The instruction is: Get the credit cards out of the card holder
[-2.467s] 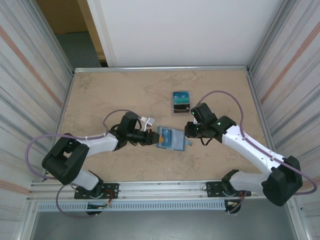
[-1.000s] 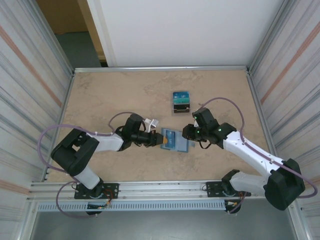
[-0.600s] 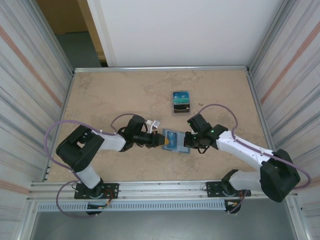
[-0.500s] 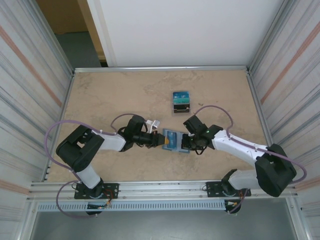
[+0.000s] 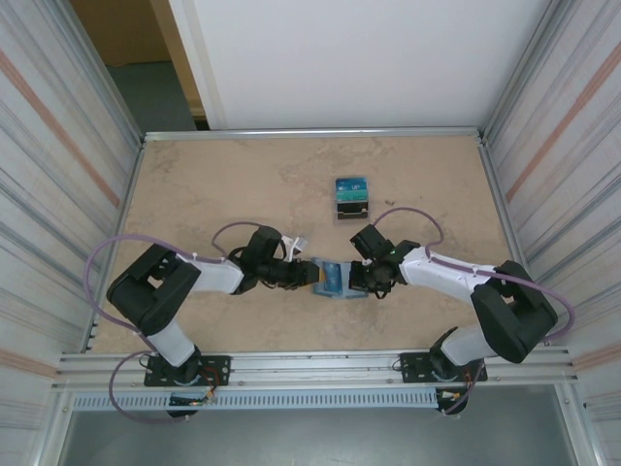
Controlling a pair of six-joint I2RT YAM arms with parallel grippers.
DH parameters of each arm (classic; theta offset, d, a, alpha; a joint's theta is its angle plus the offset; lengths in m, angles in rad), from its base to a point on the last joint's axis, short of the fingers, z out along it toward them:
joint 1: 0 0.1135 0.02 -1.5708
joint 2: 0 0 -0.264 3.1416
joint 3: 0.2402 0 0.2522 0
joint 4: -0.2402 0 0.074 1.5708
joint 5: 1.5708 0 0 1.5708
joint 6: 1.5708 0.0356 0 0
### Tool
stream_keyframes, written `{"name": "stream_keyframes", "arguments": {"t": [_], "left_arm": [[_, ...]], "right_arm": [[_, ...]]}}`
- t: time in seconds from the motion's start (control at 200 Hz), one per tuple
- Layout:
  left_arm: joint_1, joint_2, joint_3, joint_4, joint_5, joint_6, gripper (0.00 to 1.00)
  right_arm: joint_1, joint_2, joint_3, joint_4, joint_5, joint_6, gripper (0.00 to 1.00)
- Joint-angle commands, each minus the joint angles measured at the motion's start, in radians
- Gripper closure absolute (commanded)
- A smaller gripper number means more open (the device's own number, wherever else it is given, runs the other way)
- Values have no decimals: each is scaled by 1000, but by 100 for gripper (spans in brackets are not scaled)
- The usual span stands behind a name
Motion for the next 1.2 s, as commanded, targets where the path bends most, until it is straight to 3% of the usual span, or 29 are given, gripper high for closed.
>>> {"name": "stream_keyframes", "arguments": {"t": [0.0,0.2,0.401,0.722,0.942,1.198], "left_arm": [[-2,-77,33,-180,-119,87,44],[-7,-186,63,-394,-313,188,38],[-68,-208,123,-478,-403,264,38],[-116,-103,137,-375,-343,232,51],[-117,-65,158,-388,-330,270,63],[-120,-25,191,-413,-316,307,70]], "right_arm": [[-4,3,28,4,0,6,97],[-6,-10,40,0,0,7,97],[-9,-11,55,16,-16,6,93],[-18,57,53,76,-73,5,93],[-41,95,40,119,-111,6,93],[-71,117,5,172,-148,15,88]]}}
